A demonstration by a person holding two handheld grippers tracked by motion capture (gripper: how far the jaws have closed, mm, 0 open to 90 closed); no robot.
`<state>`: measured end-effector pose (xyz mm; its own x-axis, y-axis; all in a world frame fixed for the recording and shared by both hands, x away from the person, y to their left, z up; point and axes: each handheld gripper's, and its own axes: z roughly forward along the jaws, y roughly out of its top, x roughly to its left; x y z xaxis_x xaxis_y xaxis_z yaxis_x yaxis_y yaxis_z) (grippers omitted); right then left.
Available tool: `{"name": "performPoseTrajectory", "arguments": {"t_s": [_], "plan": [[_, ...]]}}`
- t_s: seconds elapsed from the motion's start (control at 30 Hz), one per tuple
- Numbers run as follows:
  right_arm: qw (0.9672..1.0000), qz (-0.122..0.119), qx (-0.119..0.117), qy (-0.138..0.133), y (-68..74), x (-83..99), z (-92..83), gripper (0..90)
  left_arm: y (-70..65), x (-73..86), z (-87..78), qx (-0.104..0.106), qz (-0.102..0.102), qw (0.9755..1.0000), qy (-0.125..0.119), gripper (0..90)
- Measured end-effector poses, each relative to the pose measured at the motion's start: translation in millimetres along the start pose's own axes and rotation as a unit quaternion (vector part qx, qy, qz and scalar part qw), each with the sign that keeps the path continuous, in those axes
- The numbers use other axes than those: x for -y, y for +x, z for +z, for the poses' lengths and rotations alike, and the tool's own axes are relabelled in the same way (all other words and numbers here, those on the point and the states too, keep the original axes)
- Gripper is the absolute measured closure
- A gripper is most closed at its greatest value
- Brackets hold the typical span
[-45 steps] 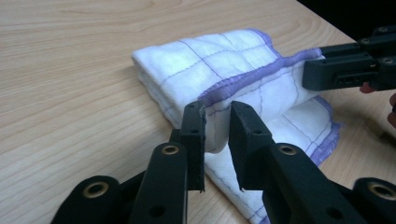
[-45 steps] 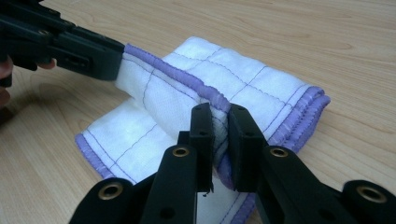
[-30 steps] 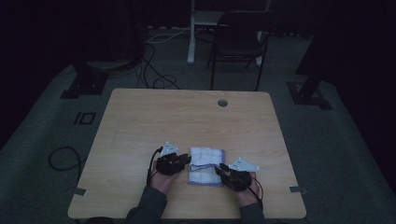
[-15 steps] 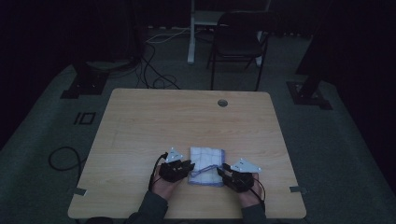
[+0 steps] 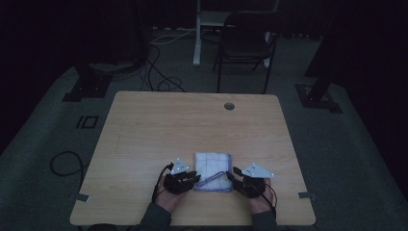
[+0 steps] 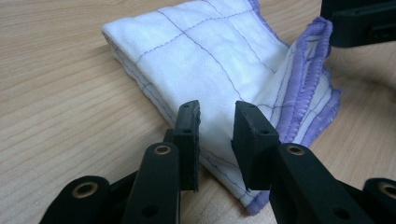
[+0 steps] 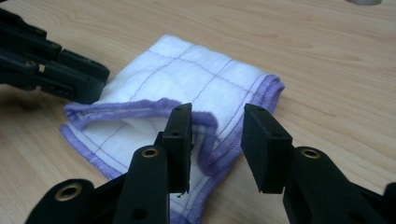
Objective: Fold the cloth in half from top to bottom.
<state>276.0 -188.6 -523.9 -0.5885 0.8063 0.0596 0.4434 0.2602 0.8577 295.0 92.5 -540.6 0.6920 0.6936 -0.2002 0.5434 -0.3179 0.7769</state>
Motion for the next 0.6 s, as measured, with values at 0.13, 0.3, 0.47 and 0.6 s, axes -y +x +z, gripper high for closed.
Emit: {"name": "performPoseTrajectory", "arguments": {"t_s": [0.13,0.3,0.47,0.6], "plan": [[0.9999,0.001,0.007,-0.007,-4.7,-2.6,-3.0,63.4,1.1,2.7,-2.5,0.000,0.000,1.0000,0.001,70.8],[0.9997,0.001,0.021,-0.012,-16.2,-9.1,-4.5,62.9,2.4,2.8,-7.7,-0.003,0.003,1.0000,-0.002,69.0],[0.9992,0.002,0.038,-0.006,-36.8,-13.9,-2.6,61.4,8.2,0.8,-14.5,-0.016,0.006,0.9998,-0.009,66.9],[0.9983,0.015,0.057,-0.003,-54.8,-13.2,-2.3,61.1,16.4,0.7,-18.8,-0.029,0.004,0.9995,-0.012,65.7]]}}
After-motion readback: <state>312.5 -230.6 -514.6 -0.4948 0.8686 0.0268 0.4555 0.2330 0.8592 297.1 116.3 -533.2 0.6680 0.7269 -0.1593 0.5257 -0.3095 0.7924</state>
